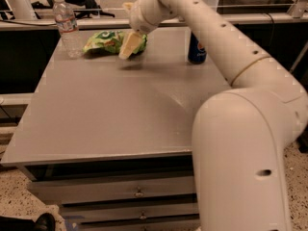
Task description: Move green rice chip bag near water bottle
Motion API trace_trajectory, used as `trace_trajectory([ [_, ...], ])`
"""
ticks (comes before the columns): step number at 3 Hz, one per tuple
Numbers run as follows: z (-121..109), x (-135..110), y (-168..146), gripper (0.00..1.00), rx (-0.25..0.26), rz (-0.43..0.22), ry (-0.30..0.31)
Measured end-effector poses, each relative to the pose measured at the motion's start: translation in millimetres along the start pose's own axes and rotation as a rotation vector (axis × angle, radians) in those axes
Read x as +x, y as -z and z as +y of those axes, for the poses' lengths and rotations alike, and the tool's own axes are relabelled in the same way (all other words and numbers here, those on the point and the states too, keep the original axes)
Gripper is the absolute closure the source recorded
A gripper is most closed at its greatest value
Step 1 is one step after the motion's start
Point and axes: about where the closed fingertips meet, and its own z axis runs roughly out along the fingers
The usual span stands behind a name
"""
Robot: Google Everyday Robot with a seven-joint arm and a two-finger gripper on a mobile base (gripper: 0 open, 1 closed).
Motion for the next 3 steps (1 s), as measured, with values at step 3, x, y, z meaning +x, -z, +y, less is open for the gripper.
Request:
trace_trajectory([
  [3,-27.8,14.9,132.1,0.00,0.229,0.025,-0.111],
])
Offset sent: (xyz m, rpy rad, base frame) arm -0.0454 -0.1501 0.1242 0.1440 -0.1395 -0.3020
